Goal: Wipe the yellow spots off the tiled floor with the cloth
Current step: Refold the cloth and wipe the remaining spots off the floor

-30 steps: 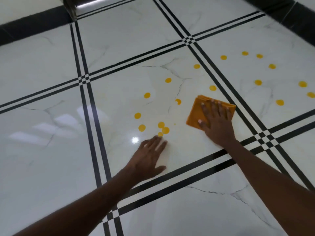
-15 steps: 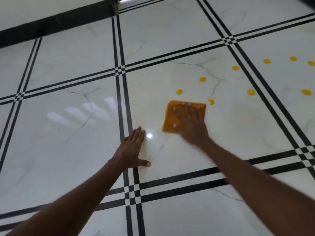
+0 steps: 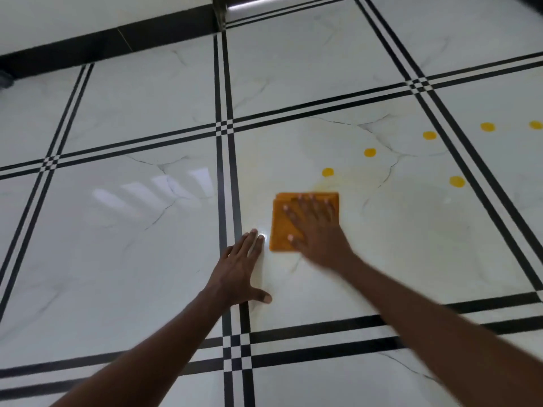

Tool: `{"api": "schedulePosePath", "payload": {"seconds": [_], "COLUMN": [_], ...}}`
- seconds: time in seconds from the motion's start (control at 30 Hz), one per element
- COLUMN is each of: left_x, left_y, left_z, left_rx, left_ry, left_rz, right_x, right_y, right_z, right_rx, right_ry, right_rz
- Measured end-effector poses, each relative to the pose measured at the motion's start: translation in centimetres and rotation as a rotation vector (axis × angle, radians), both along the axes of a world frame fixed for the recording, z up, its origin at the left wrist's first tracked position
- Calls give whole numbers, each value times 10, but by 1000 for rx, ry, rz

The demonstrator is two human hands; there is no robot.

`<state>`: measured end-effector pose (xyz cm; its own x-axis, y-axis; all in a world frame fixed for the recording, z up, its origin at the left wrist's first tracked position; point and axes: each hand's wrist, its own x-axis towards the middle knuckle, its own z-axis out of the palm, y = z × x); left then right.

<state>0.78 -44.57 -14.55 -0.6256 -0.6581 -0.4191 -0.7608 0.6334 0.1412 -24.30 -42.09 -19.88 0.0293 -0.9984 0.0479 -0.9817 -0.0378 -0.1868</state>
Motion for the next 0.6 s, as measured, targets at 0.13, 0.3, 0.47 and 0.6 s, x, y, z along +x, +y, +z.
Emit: {"api": "schedulePosePath", "payload": {"seconds": [0.13,0.3,0.47,0.6], "left_x": [-4,-12,-12,-10], "left_y": [2,0,-2,-2], "left_z": [2,7,5,2], "left_rx": [6,2,9,3], "left_ry": [-24,-56,-67,-87], "left_rz": [12,23,23,10], "right_x": [-90,-5,8,-104], "right_y": [-40,96,37,-70], "right_z": [-7,20,19,-7], "right_rx": [-59,-23,43,33], "right_ry": [-15,-72,-29,58], "right_rz": [-383,-630,-153,-171]}}
